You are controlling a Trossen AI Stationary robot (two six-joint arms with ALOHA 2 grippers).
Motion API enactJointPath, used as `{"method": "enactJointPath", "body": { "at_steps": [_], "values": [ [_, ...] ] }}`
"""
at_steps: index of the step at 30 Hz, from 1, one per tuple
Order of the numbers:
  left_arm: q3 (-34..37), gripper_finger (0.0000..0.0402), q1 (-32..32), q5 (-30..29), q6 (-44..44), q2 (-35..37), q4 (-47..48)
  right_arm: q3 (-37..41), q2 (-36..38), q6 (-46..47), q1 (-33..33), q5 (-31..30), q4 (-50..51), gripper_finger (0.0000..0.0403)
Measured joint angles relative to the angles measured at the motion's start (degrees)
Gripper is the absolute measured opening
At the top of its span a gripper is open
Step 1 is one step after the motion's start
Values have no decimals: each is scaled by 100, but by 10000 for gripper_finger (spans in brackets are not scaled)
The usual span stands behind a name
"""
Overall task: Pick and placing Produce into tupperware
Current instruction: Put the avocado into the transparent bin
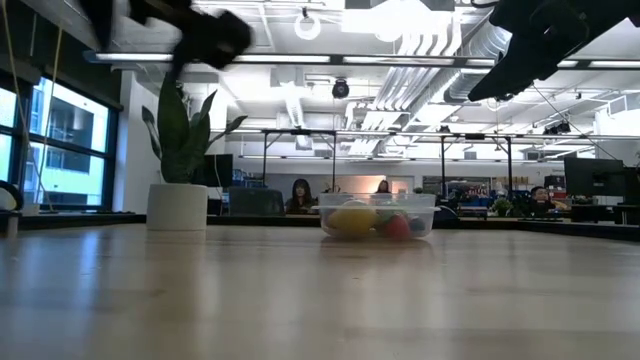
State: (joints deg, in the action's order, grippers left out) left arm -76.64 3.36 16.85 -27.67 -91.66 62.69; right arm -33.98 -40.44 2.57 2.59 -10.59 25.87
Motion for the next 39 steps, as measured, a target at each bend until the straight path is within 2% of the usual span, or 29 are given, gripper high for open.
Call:
{"method": "enactJointPath", "body": {
  "at_steps": [5, 10, 16, 24, 29, 39],
  "values": [
    [771, 232, 1262, -942, 2083, 722, -317, 0, 1, 0, 0, 0, -3, 73],
    [1595, 232, 2534, -1913, 5181, 1177, -861, 0, -5, 0, 0, 2, 1, 73],
    [2110, 232, 3519, -2104, 7756, 1209, -1073, 0, -3, 0, 0, 0, 0, 73],
    [2155, 232, 4139, -2204, 9813, 1209, -1183, 0, -5, 0, 0, 2, 1, 73],
    [2157, 232, 4349, -2296, 11440, 1134, -955, 0, -3, 0, 0, 0, -1, 73],
    [2159, 232, 4366, -2053, 11954, 771, -1106, 0, -3, 0, 0, 0, -3, 73]
  ]
}}
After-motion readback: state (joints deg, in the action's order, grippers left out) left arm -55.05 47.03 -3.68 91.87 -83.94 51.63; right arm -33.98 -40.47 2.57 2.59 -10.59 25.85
